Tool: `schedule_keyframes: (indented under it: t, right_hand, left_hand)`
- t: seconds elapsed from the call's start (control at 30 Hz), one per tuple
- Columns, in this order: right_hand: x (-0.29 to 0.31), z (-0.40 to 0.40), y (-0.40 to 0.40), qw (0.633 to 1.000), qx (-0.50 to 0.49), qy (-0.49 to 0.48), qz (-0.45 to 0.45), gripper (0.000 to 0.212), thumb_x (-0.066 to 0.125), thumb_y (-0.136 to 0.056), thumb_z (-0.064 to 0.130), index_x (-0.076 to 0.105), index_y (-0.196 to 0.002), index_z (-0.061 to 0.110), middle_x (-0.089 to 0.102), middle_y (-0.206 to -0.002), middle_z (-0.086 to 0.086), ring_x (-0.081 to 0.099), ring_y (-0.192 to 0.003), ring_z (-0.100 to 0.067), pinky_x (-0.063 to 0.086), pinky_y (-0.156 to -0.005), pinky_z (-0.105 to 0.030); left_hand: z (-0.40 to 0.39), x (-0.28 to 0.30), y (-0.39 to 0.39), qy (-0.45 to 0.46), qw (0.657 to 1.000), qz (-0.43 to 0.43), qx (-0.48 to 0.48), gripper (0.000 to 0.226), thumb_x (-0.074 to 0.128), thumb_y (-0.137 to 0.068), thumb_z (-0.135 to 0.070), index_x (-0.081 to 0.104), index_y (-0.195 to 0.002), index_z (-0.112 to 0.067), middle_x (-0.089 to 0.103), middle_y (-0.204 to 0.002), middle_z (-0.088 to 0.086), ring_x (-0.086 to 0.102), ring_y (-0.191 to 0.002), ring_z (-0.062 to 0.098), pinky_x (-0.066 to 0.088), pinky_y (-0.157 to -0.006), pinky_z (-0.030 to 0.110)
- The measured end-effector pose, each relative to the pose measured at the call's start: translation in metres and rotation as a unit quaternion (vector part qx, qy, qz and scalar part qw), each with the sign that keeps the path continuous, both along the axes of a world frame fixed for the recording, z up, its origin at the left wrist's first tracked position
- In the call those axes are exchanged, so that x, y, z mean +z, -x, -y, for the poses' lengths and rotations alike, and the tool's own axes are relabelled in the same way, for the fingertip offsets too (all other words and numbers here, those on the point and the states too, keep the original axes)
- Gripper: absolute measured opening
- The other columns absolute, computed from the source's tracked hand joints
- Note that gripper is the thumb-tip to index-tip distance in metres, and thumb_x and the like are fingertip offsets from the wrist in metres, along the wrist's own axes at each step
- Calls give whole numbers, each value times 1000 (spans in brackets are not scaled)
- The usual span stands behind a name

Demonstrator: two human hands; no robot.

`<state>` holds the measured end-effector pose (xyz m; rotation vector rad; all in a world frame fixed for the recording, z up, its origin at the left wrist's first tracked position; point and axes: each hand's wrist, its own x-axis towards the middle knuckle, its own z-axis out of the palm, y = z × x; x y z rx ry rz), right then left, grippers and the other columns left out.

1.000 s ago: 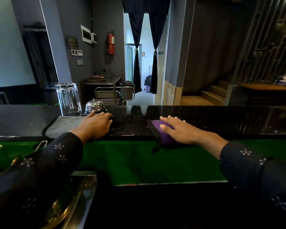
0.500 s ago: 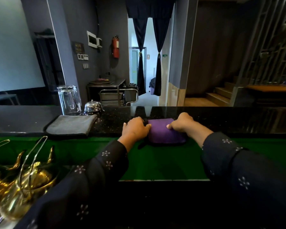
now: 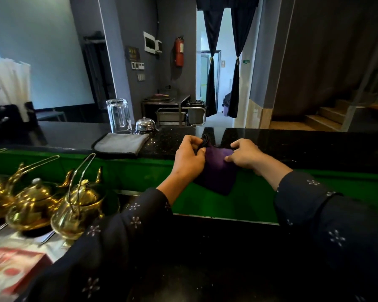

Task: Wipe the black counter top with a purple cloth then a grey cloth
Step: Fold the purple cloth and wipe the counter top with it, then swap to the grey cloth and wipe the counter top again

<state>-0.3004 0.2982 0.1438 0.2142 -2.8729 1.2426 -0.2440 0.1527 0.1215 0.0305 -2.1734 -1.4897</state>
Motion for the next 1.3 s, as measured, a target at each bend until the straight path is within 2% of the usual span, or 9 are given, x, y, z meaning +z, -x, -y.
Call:
schedule_keyframes:
  t: [0.1,0.2,0.37,0.5,0.63,0.87,1.03,1.2,1.3]
  right_hand:
    - [-11,4,-6,995,1,101,4,42,71,-84,7,60,-124,6,63,-123,-13,60,-112,-26,48,-99,-38]
    - [-19,12,-22,982,67,172,41,24,61,-91,6,64,-114,11,67,-106,-5,61,-93,-15,48,-72,-27]
    - [-39,35,-45,951,140,248,124,15,56,-94,6,58,-107,13,63,-92,-2,59,-81,-12,47,-69,-28]
    - [-61,62,-61,956,191,193,115,9,60,-94,16,58,-103,13,60,-86,0,53,-71,-10,40,-56,-21]
    - [-80,95,-76,950,247,158,109,7,62,-92,12,61,-98,9,58,-78,1,47,-63,-7,34,-39,-8]
    - [-115,148,-92,930,334,85,131,5,66,-89,9,65,-94,10,65,-74,-3,56,-57,-10,41,-46,-12]
    - [-139,182,-92,925,367,15,99,6,66,-89,9,65,-93,14,64,-73,-3,57,-58,-10,44,-56,-18]
    - [-154,219,-93,936,349,-3,32,8,67,-88,11,67,-92,18,59,-73,4,54,-65,-6,39,-56,-18]
    - [-158,235,-95,944,329,5,1,10,66,-88,11,68,-94,18,59,-82,6,54,-76,-6,39,-60,-17]
  left_hand:
    - [10,5,-16,-17,1000,-12,-6,16,58,-91,-8,52,-103,-17,62,-97,-4,59,-89,12,49,-85,28]
    - [28,5,-36,-37,999,-19,-1,17,58,-90,-7,52,-101,-19,63,-95,-3,61,-92,13,51,-85,32]
    - [68,-11,-80,-8,999,-6,42,23,61,-89,-7,51,-105,-20,61,-98,-3,61,-94,15,53,-81,29]
    - [97,-45,-125,10,995,53,81,28,58,-90,-7,45,-105,-27,61,-109,4,65,-96,25,57,-79,44]
    - [110,-85,-168,66,986,30,150,29,57,-89,-3,42,-102,-24,57,-99,-6,64,-90,20,53,-69,25]
    - [111,-147,-220,6,972,71,225,33,54,-91,-3,51,-106,-33,54,-102,-17,63,-79,8,48,-57,14]
    - [116,-167,-234,-57,964,132,225,32,55,-93,-10,53,-113,-35,55,-117,-9,63,-99,10,57,-81,26]
    - [127,-166,-227,0,958,135,254,36,60,-90,-11,55,-124,-21,59,-117,-6,58,-95,2,49,-73,9]
    - [136,-166,-224,29,949,177,257,38,60,-89,-14,54,-126,-20,60,-120,-1,60,-102,10,52,-86,25]
